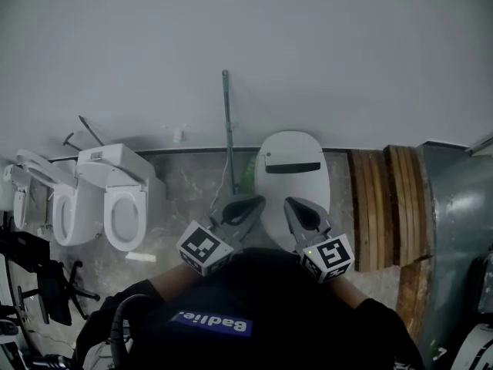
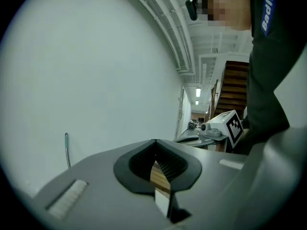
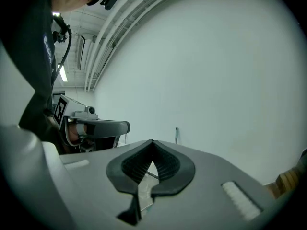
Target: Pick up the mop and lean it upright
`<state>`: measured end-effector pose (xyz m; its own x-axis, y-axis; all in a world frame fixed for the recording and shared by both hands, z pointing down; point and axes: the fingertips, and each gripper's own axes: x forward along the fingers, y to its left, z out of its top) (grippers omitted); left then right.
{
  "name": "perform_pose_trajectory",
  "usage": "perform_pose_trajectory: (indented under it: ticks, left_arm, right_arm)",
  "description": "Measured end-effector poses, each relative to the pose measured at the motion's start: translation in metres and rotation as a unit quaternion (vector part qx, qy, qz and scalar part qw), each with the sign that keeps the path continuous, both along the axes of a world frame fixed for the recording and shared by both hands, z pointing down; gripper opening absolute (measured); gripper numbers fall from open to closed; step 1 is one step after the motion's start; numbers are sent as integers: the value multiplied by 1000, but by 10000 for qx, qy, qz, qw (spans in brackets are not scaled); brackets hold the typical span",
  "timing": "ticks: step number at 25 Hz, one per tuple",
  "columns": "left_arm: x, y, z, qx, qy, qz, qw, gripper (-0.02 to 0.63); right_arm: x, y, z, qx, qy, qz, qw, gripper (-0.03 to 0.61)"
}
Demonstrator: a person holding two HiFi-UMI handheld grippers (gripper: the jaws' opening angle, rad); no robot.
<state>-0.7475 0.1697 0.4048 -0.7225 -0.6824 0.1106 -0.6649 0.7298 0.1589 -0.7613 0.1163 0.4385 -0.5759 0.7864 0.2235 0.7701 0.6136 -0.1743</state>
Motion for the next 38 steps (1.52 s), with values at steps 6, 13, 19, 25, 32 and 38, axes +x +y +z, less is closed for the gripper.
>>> perform_pose_trajectory:
  ticks: [6, 13, 19, 25, 32, 38]
  left_arm:
    - [15, -4, -8, -197, -205, 110, 9995, 20]
    - [38, -18, -10, -438, -240, -91, 9987, 20]
    - [74, -37, -12, -516, -86, -540, 9972, 20]
    - [111, -33, -15, -629, -116, -746, 9952, 20]
    - [153, -30, -23, -534, -407, -354, 9971, 20]
    - [216, 14, -26, -235, -534, -277, 9979, 20]
  right_arm:
    - [10, 6, -2, -74, -26, -103, 9999, 3]
    - [23, 2, -6, -260, 9, -400, 9989, 4]
    - [53, -9, 12, -342, 168, -934, 9949, 3]
    - [97, 2, 9, -324, -5, -1323, 9907, 3]
    - [129, 9, -7, -247, -305, -913, 9950, 3]
    - [196, 41, 0, 6, -266, -687, 9973, 3]
